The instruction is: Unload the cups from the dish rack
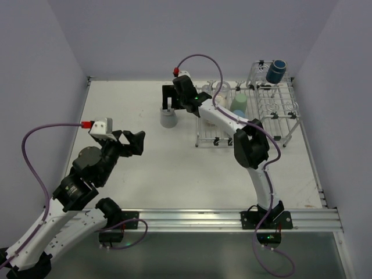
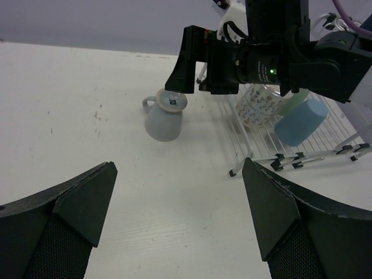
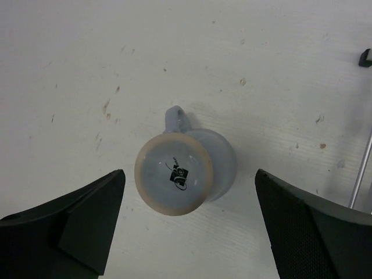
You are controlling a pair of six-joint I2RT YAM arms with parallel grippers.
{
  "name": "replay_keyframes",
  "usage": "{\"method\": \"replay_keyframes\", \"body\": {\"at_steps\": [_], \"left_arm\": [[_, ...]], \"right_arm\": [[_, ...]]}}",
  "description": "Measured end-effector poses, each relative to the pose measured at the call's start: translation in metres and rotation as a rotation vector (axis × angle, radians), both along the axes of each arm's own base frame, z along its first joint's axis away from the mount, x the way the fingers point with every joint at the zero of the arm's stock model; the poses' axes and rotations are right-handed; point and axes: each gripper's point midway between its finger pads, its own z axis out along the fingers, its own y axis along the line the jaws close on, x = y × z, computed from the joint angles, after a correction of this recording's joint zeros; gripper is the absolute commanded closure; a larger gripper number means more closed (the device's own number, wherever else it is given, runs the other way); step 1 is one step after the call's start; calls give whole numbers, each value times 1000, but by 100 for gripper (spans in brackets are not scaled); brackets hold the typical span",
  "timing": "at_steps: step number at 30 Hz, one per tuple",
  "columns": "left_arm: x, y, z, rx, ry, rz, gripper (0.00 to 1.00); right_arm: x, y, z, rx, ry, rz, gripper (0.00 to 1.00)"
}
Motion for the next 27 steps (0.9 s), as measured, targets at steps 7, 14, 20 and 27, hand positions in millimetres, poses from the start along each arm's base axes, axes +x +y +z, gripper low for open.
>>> {"method": "replay_keyframes", "body": {"at_steps": [7,14,20,27], "left_arm": [[3,-3,-3,8,12,-1,0],[3,-4,-6,6,17,-1,0],[1,-3,-3,-3,9,-5,0],[-1,-4,-7,-32,18,-10,0]], "right_arm": [[6,20,3,-23,-6,68,1],[-6,20,-35,-135,53,89,1],[-6,18,-51,-198,61,91,7],[4,23,-48,-214,21,90,34]]}}
